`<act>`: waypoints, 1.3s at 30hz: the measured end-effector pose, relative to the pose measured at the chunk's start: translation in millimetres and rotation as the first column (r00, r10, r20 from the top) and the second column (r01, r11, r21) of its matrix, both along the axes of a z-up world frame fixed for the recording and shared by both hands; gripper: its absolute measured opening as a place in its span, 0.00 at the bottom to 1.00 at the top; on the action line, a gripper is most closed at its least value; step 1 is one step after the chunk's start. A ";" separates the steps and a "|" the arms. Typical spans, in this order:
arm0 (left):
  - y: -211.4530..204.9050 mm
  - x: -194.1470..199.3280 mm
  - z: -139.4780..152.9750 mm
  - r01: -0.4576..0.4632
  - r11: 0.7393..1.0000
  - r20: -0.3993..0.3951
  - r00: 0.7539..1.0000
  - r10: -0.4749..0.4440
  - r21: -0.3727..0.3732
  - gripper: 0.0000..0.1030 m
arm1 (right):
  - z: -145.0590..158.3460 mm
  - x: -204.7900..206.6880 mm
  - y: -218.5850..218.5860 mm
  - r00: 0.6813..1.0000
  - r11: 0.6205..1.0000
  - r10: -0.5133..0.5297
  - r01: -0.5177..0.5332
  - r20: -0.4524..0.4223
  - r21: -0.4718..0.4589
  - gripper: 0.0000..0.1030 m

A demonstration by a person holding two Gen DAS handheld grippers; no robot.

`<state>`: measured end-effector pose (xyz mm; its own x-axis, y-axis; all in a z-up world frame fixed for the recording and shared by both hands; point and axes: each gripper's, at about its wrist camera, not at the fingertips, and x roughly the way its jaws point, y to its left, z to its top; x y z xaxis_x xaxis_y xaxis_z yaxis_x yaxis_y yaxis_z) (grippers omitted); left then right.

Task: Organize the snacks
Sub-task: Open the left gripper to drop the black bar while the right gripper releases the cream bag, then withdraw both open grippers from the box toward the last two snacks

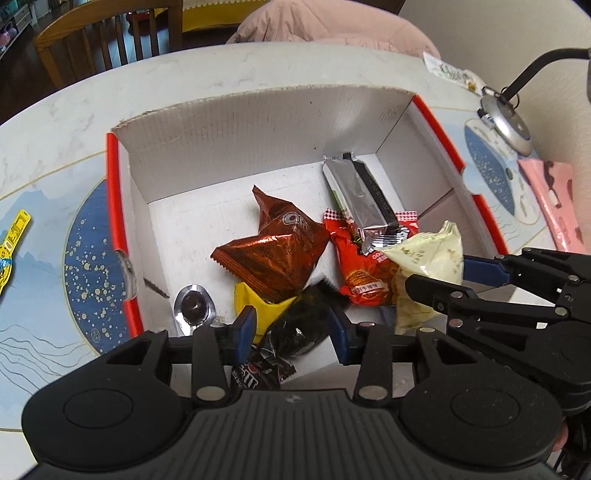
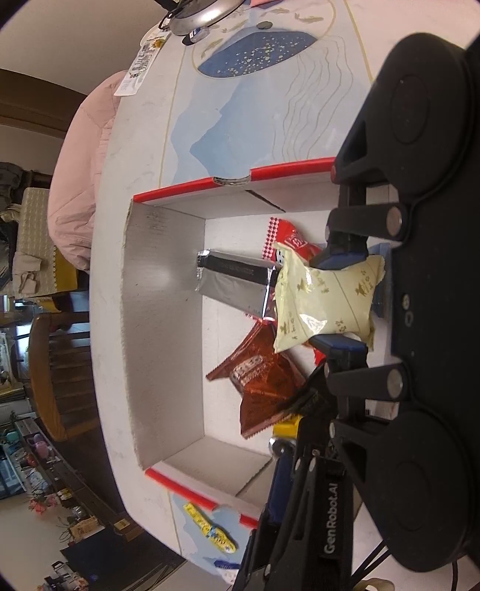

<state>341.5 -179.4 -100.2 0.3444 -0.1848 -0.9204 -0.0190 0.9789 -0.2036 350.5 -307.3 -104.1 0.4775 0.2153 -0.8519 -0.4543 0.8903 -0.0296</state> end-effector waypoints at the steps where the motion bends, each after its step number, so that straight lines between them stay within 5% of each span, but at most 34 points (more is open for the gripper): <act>1: 1.6 -3.5 3.1 0.002 1.000 0.011 1.000 -0.002 -0.006 0.40 | 2.8 -2.5 -0.8 1.000 1.000 0.001 -0.001 0.003 0.011 0.34; 18: 55.6 -82.7 78.2 -0.004 0.997 0.243 0.970 0.021 -0.071 0.43 | 69.3 -66.3 18.8 0.986 0.980 0.080 -0.105 0.145 0.170 0.41; 22: 76.1 -102.0 90.5 -0.016 0.999 0.290 0.956 0.030 -0.051 0.43 | 82.2 -82.8 37.5 0.976 0.971 0.092 -0.132 0.196 0.201 0.59; 25: 96.2 -115.0 95.8 -0.033 0.998 0.310 0.949 0.048 -0.052 0.49 | 87.4 -92.4 54.9 0.969 0.963 0.109 -0.158 0.221 0.218 0.82; 34: 168.7 -149.3 98.4 -0.095 0.994 0.340 0.934 0.110 -0.059 0.67 | 81.0 -110.7 121.4 0.961 0.948 0.183 -0.228 0.205 0.222 0.89; 39: 217.9 -163.9 92.8 -0.127 0.989 0.338 0.930 0.145 -0.072 0.69 | 71.0 -114.5 163.1 0.966 0.950 0.184 -0.222 0.179 0.222 0.99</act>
<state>177.6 38.5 -7.3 0.6609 -0.1554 -0.7342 -0.0723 0.9606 -0.2684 236.0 -144.2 -33.1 0.5240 0.5086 -0.6832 -0.6329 0.7693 0.0874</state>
